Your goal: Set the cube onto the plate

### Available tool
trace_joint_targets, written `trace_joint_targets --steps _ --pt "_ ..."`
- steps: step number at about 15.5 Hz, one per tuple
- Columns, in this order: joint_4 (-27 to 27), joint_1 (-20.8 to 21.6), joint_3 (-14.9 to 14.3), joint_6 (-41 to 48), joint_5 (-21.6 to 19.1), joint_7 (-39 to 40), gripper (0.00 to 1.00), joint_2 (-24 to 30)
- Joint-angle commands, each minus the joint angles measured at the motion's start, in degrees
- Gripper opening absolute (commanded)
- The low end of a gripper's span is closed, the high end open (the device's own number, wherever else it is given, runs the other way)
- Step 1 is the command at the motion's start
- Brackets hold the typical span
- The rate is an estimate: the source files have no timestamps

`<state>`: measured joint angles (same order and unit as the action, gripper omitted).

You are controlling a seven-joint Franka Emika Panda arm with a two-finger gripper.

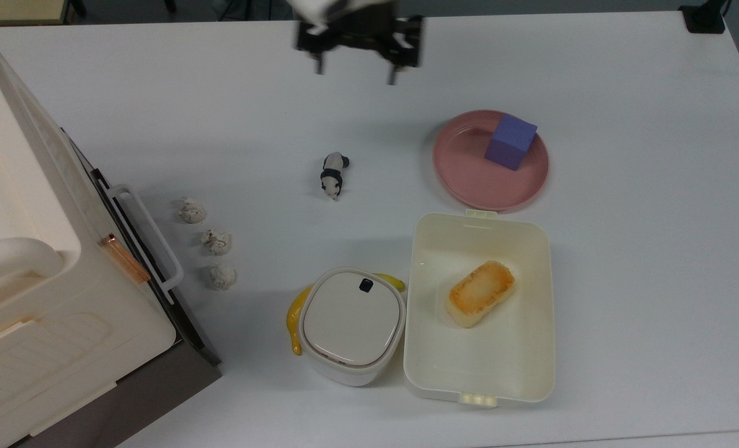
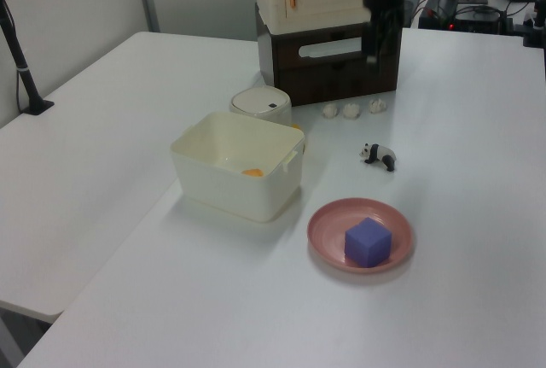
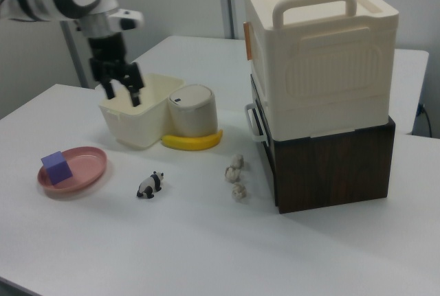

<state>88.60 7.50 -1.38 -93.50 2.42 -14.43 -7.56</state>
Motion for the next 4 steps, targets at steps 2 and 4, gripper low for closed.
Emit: trace_joint_targets --steps 2,4 --pt "0.17 -4.77 -3.52 0.34 0.13 7.04 1.0 0.96" --pt "0.16 -4.6 -5.64 0.16 -0.14 8.89 1.0 0.79"
